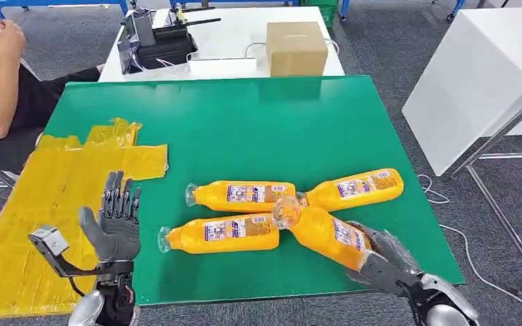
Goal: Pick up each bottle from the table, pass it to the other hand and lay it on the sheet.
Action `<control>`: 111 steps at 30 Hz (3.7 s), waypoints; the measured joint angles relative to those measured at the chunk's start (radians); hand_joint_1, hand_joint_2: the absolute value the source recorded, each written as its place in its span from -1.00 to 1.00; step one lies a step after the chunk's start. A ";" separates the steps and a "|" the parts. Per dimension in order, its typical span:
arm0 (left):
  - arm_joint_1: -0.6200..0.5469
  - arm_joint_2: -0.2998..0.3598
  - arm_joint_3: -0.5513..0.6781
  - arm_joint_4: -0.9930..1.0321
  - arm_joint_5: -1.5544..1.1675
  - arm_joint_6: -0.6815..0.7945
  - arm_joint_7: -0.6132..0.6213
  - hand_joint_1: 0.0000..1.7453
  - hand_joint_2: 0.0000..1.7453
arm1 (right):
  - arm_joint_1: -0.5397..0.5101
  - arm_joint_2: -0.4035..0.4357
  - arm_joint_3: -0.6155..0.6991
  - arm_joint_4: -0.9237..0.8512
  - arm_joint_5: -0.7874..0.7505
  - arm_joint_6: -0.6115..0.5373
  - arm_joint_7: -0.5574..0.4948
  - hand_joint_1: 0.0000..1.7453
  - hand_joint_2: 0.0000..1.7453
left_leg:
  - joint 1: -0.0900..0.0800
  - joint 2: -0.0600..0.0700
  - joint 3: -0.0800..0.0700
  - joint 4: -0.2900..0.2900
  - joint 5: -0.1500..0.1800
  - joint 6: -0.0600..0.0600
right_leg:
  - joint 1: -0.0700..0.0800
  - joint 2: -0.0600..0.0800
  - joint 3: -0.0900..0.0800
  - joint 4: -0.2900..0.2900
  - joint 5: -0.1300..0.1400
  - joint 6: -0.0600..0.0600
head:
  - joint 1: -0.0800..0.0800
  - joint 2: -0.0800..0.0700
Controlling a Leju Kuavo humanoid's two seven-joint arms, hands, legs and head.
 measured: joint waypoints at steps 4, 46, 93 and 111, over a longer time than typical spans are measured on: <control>0.044 0.006 0.003 -0.046 -0.023 -0.057 -0.045 -1.00 1.00 | 0.055 0.049 -0.049 -0.132 -0.030 -0.035 -0.044 1.00 1.00 | 0.000 0.000 -0.002 0.000 0.000 0.000 | 0.000 0.000 -0.001 0.000 -0.001 0.000 | 0.001 0.000; -0.035 0.006 -0.103 -0.056 -0.075 -0.182 -0.050 -1.00 1.00 | -0.625 0.486 0.537 0.326 0.175 -0.025 0.205 1.00 1.00 | 0.001 0.000 -0.004 0.000 0.005 0.000 | 0.000 0.001 -0.004 0.001 0.004 -0.001 | 0.001 0.000; -0.007 0.000 -0.075 -0.042 -0.064 -0.177 -0.096 1.00 1.00 | -0.693 0.481 0.771 0.334 0.179 -0.008 0.215 -1.00 -1.00 | 0.000 0.000 -0.004 0.000 0.005 0.000 | 0.000 0.001 -0.005 0.001 0.004 -0.001 | 0.001 0.000; -0.125 0.099 -0.021 -0.043 -0.579 0.216 -0.075 1.00 1.00 | -0.519 0.401 0.646 0.198 0.337 -0.137 0.201 -1.00 -1.00 | 0.001 0.001 -0.005 0.000 0.005 0.000 | 0.000 0.001 -0.005 0.001 0.004 -0.001 | 0.002 0.000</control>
